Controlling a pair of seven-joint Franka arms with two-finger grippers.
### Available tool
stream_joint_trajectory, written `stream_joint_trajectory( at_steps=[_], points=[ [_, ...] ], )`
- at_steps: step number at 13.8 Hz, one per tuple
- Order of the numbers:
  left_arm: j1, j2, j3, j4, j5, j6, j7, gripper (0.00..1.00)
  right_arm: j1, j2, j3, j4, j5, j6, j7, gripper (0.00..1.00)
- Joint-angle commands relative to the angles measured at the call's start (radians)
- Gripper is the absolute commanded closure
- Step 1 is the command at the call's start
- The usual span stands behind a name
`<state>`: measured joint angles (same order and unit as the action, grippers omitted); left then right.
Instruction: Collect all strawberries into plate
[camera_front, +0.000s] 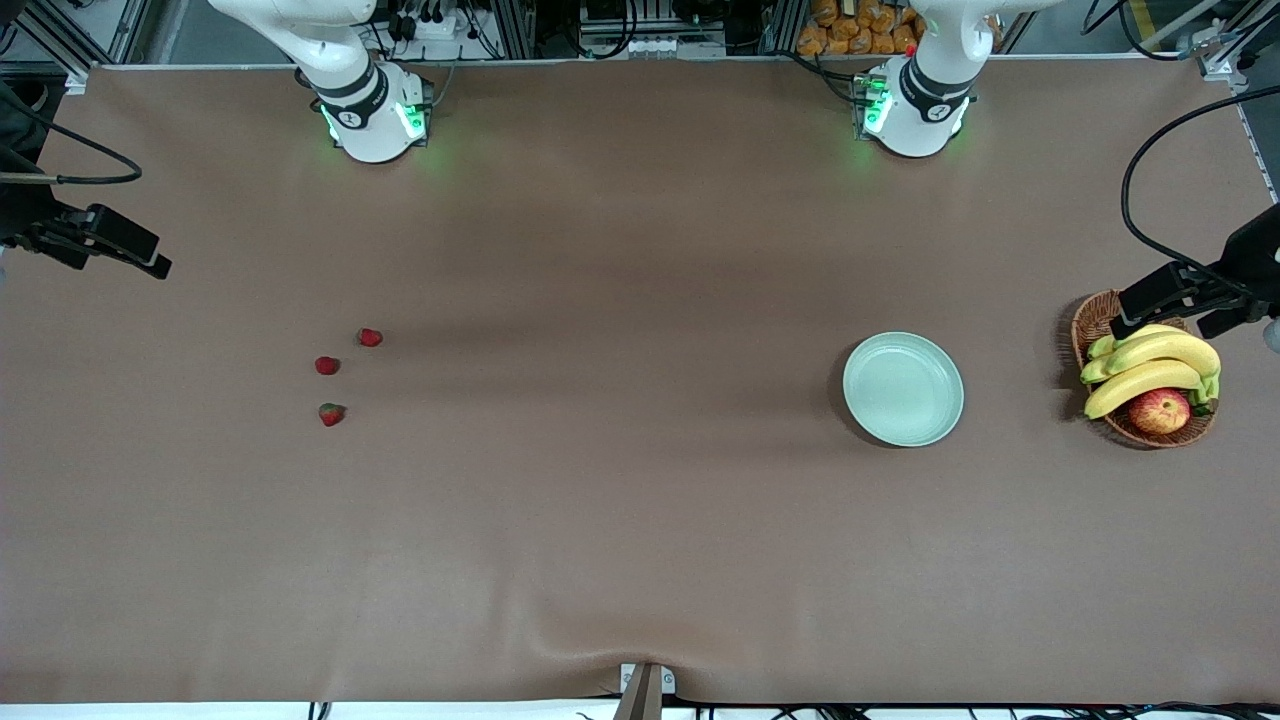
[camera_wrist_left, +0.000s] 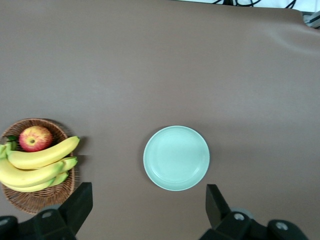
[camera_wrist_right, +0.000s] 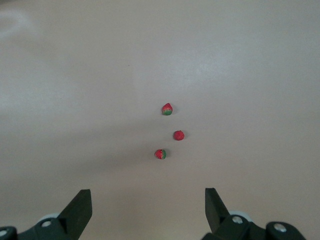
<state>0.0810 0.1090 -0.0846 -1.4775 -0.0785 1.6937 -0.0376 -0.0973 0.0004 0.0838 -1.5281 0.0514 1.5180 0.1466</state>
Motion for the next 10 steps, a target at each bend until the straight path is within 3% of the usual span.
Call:
stream_joint_trajectory(
  at_steps=[1,10],
  points=[
    [0.011,-0.009,0.006,-0.009,-0.027,-0.009,0.022,0.0,-0.015,-0.005,0.008,0.0,0.011,0.002,-0.015,0.0],
    [0.008,-0.009,0.009,-0.007,-0.011,-0.032,0.018,0.0,-0.015,-0.002,0.008,0.0,0.011,0.025,-0.015,0.0]
  ],
)
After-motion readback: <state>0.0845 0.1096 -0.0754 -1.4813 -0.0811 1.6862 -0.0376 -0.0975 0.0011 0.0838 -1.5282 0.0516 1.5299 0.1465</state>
